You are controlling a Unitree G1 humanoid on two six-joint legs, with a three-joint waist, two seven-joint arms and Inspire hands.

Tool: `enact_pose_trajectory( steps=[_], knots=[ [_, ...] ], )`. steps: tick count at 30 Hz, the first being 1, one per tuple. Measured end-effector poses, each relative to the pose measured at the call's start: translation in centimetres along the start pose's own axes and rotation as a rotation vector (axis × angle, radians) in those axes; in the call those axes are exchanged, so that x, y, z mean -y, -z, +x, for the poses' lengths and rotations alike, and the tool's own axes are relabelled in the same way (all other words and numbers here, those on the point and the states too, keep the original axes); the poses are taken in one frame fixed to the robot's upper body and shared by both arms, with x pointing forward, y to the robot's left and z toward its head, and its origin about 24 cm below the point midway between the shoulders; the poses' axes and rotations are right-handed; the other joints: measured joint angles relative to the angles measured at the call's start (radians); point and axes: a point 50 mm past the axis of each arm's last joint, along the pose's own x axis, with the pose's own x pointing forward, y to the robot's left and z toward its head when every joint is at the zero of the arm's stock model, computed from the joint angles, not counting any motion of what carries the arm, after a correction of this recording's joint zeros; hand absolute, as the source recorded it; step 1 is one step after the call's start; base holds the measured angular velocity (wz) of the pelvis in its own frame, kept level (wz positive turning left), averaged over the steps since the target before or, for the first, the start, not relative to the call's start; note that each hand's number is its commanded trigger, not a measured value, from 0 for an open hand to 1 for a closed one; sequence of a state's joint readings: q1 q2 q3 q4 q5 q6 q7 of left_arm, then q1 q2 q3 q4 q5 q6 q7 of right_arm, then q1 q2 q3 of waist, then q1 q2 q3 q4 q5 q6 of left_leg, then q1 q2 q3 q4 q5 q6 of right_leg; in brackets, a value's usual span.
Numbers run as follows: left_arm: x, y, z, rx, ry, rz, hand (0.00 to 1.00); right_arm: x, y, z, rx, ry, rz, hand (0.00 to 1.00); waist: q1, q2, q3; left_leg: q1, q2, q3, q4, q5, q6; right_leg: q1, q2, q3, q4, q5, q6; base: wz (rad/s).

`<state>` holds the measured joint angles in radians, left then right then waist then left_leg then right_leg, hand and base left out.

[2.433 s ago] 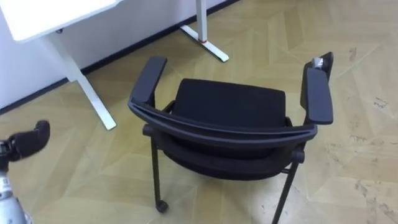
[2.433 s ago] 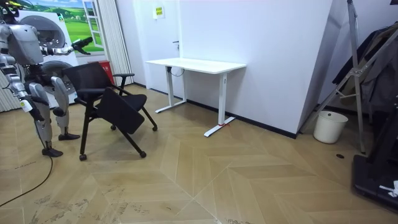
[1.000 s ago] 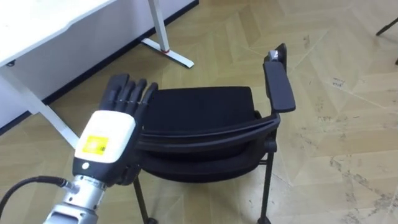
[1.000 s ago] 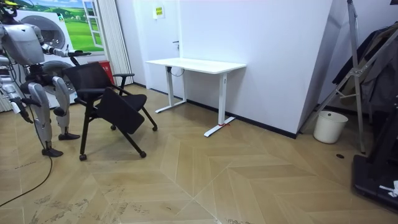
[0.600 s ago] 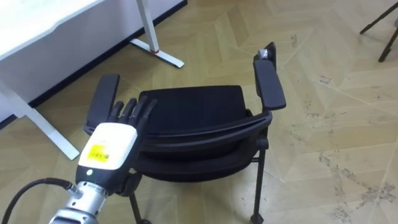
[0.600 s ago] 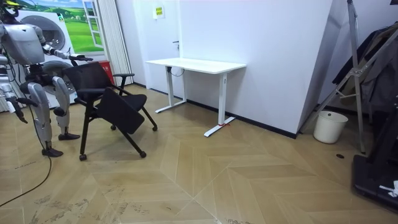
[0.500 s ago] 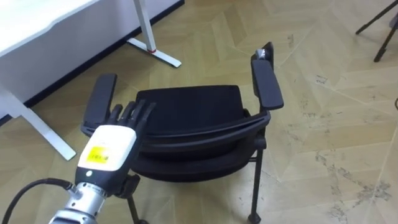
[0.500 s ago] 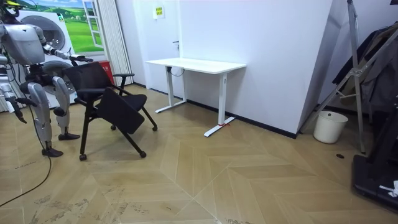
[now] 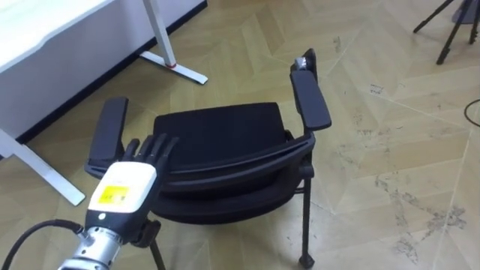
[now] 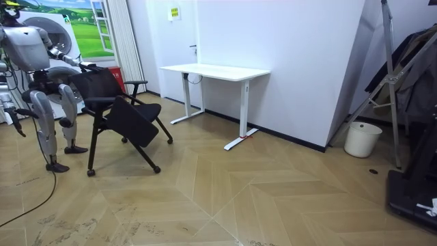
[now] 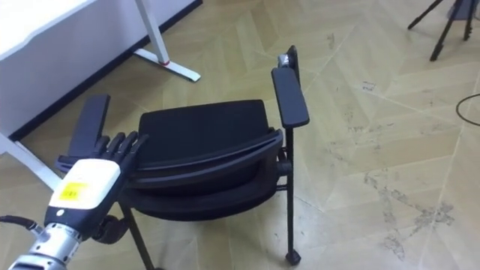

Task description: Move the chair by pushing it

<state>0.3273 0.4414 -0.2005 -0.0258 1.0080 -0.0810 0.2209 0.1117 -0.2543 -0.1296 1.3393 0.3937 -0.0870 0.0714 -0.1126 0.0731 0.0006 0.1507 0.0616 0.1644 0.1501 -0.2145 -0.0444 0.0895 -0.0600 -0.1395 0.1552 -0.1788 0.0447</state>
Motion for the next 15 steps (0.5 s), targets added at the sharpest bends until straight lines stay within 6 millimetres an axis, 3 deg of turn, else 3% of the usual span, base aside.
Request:
enact_pose_trajectory(
  steps=[6, 15],
  knots=[
    [0.6, 0.7, 0.5, -0.023, -0.015, -0.017, 0.00, 0.3, -0.2, -0.1, 0.028, 0.003, -0.009, 0.00, -0.025, -0.004, 0.0012, 0.002, 0.003, 0.025, -0.002, 0.000, 0.000, -0.003, 0.002, 0.001, 0.001, 0.008, 0.000, 0.00],
    [1.3, 2.5, 1.9, -0.104, -0.059, -0.112, 0.00, 1.5, 1.9, -0.6, -0.038, 0.032, 0.018, 0.00, -0.048, -0.002, 0.0033, 0.018, 0.004, 0.040, -0.016, 0.000, 0.000, -0.012, 0.007, 0.031, 0.004, 0.016, 0.004, -0.08]
  ],
)
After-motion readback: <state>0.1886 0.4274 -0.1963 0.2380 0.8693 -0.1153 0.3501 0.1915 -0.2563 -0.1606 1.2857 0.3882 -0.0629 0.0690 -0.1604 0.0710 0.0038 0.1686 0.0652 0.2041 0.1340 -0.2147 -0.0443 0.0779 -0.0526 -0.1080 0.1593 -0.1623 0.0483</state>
